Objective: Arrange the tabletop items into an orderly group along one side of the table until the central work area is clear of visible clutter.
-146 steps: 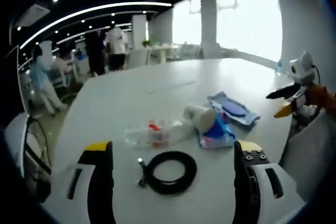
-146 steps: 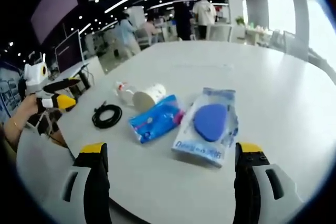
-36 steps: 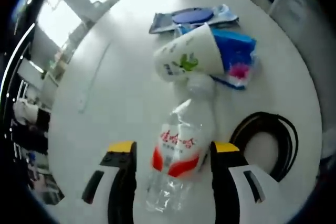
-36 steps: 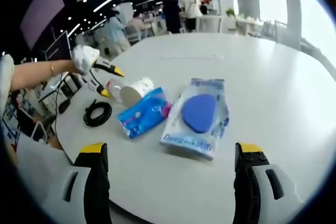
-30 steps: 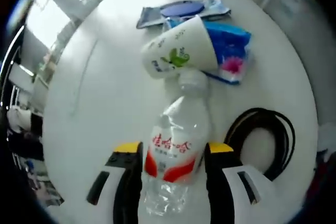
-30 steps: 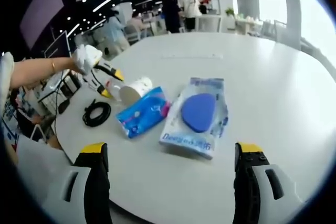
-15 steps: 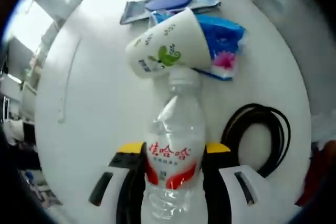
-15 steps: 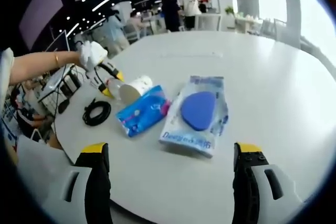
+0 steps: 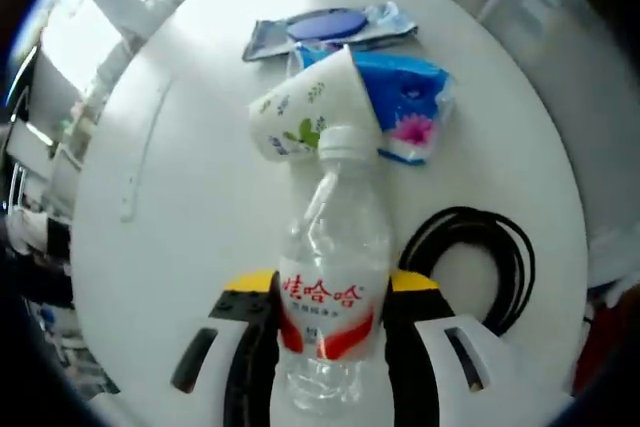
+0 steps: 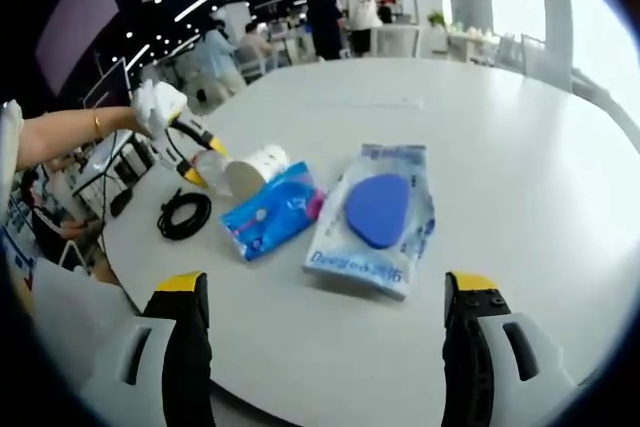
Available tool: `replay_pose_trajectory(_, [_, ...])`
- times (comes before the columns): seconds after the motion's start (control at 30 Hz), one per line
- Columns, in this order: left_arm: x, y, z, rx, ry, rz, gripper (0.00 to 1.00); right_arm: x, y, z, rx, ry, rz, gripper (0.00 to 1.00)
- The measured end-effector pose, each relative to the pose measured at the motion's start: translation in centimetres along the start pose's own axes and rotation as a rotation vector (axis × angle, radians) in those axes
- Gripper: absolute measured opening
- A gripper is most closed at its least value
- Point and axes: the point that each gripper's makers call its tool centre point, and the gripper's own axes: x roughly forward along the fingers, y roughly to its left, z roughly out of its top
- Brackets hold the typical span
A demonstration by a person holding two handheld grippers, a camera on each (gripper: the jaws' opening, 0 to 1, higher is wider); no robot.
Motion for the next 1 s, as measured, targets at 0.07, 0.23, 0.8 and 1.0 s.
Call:
replay_pose_trajectory(0.07, [-0.5, 0.1, 0.1, -0.027, -0.017, 0.018, 0.37, 0.0, 0.1, 0.1, -0.003, -0.003, 0.005, 0.97])
replay_pose_trajectory(0.23, [-1.7, 0.6, 0.0, -0.109, -0.072, 0.06, 0.37, -0.1, 0.4, 0.4, -0.005, -0.02, 0.02, 0.98])
replay_pose_trajectory(0.8, [-6.1, 3.2, -2.0, -0.546, -0.36, 0.286, 0.37, -0.2, 1.2, 1.0, -0.034, -0.045, 0.045, 0.99])
replay_pose_trajectory(1.0, [-7.0, 3.7, -3.2, -0.691, -0.449, 0.372, 0.37, -0.2, 1.3, 0.9, -0.039, -0.041, 0.045, 0.99])
